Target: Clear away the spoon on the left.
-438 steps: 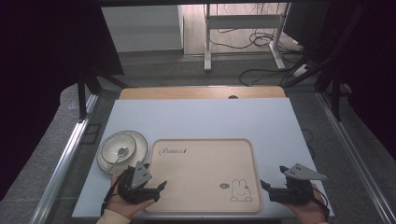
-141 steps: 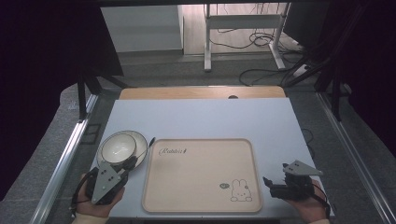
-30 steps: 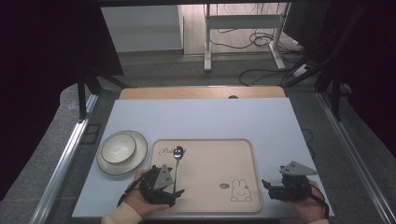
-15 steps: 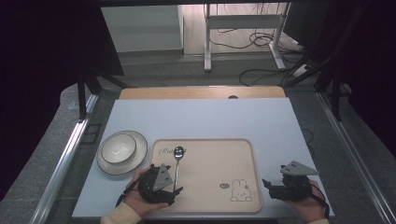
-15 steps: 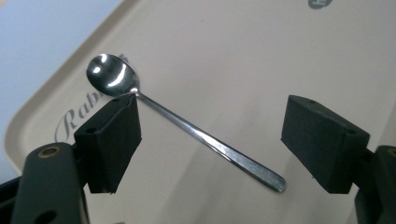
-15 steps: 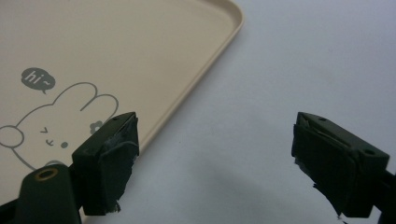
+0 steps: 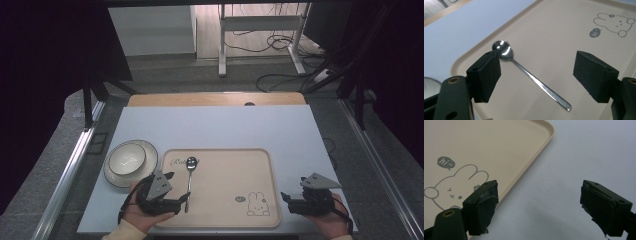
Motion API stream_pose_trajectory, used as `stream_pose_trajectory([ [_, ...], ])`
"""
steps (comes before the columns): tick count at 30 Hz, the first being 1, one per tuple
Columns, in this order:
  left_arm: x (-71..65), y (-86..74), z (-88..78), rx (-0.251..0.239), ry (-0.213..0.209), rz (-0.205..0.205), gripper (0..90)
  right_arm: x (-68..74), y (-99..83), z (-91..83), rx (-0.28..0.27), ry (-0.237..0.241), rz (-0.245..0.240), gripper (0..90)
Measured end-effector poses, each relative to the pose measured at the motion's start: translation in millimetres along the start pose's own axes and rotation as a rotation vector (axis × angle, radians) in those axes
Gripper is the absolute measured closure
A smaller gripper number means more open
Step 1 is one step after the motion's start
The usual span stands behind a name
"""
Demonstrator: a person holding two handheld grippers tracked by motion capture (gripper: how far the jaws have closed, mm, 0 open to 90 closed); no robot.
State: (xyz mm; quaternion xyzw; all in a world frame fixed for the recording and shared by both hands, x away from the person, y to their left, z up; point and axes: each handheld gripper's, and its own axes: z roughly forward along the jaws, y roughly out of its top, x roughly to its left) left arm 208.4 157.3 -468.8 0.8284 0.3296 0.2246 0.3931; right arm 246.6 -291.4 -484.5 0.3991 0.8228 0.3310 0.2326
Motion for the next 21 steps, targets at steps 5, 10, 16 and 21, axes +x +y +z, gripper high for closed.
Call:
stream_pose_trajectory([
  [5,7.6,-12.7,-24.5,-0.024,0.052,-0.041,22.9,0.6,-0.1,0.9,0.004,0.005,-0.003,15.0],
  [10,22.3,-30.8,-40.8,-0.028,0.129,-0.111,23.6,1.1,-0.2,0.7,0.0,0.014,-0.005,15.0],
  [16,35.0,-44.9,-43.6,-0.048,0.139,-0.188,25.0,2.0,1.2,1.0,-0.011,0.027,-0.007,15.0],
  [21,31.9,-43.3,-40.2,-0.027,0.148,-0.148,25.1,2.4,1.6,0.6,-0.018,0.023,-0.004,15.0],
])
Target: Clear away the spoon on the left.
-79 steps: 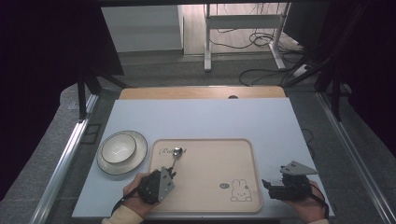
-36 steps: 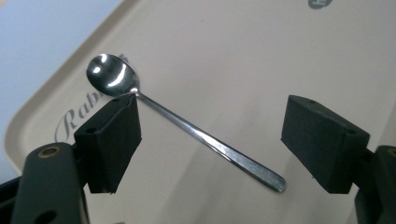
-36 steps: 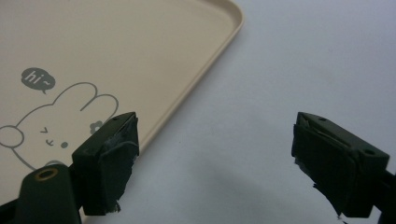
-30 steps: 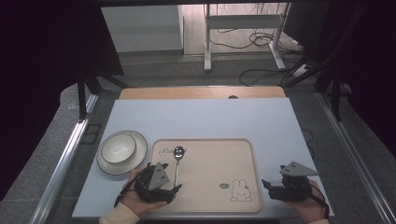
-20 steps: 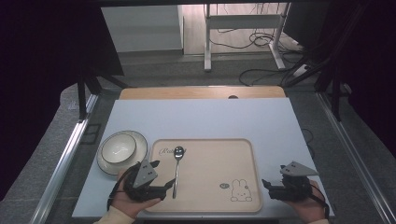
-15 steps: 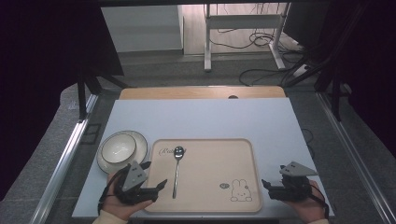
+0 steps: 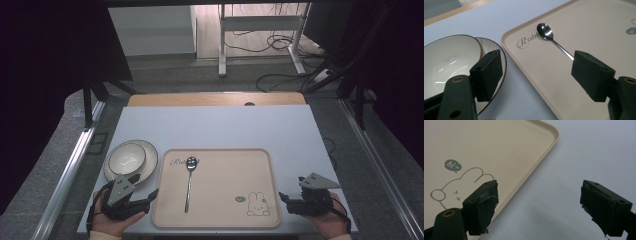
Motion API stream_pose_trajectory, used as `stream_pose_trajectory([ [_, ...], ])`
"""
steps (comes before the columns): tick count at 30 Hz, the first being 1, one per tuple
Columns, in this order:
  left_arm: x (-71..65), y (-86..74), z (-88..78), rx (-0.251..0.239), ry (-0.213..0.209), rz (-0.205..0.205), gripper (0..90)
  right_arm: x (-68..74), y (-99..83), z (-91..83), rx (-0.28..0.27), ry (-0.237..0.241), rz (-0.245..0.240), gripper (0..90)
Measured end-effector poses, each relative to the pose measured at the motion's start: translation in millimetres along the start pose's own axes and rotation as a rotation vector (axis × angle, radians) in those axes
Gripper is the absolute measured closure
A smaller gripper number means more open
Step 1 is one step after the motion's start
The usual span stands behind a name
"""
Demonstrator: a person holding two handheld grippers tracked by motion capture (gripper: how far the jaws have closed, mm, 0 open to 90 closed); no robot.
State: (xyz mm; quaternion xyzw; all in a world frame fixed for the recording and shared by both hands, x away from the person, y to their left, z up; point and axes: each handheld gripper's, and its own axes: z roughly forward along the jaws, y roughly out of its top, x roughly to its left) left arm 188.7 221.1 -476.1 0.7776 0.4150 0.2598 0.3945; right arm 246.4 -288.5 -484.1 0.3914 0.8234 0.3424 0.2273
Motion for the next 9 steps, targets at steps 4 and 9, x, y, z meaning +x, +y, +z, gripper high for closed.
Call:
stream_pose_trajectory([
  [4,0.2,-0.4,1.1,0.005,-0.002,0.008,25.0,-0.2,0.3,0.3,0.001,-0.003,0.003,15.0],
  [9,-1.0,0.1,1.8,-0.004,-0.016,0.011,24.8,-1.7,0.0,-0.9,-0.012,-0.019,0.014,13.8],
])
